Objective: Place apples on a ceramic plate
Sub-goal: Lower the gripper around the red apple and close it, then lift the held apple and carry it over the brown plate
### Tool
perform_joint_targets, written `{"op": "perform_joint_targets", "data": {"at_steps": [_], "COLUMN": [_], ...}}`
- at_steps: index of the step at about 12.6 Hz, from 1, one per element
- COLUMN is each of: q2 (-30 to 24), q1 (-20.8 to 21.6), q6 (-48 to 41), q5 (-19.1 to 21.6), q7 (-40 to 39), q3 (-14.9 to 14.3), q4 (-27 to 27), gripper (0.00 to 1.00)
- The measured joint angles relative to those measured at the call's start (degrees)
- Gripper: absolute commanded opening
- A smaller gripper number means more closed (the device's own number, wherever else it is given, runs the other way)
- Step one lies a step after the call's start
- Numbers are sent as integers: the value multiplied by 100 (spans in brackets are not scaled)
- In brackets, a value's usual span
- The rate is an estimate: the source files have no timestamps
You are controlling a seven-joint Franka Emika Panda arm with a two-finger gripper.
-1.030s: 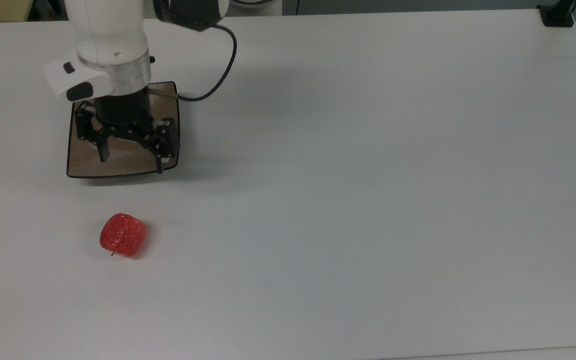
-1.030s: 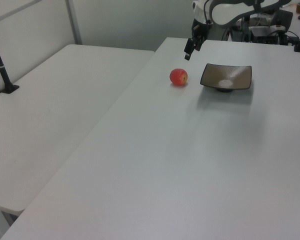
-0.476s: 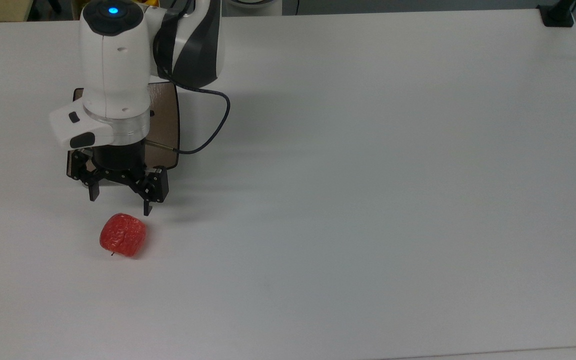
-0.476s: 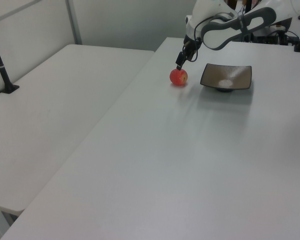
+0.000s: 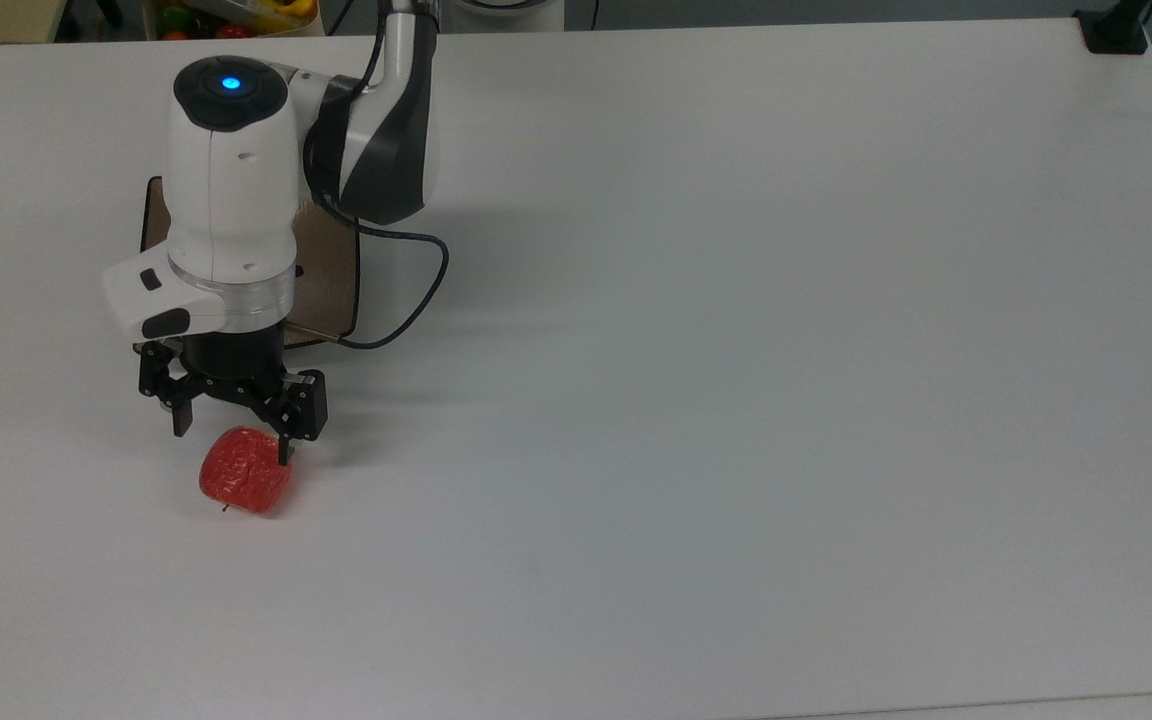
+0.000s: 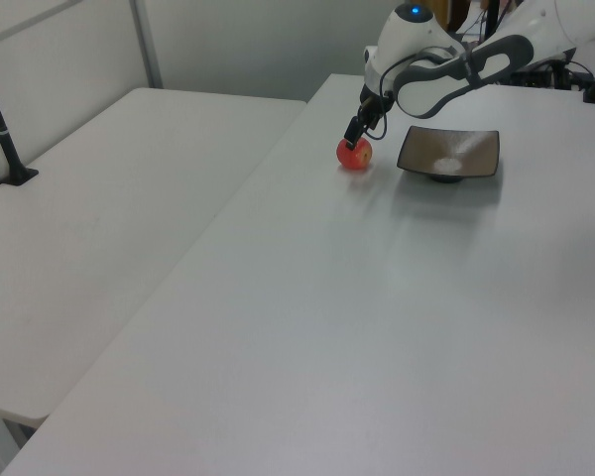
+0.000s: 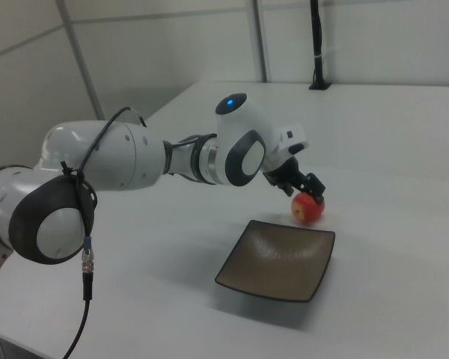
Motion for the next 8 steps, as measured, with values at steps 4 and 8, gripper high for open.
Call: {"op": "perform_joint_targets", "data": {"at_steps": [4, 8], "q2": [202, 387], "q1": [-36, -35], "q6": [233, 290], "q5": [0, -1], "q7": [12, 13], "q3": [-19, -18], "q4": [53, 191], "gripper": [72, 49]}}
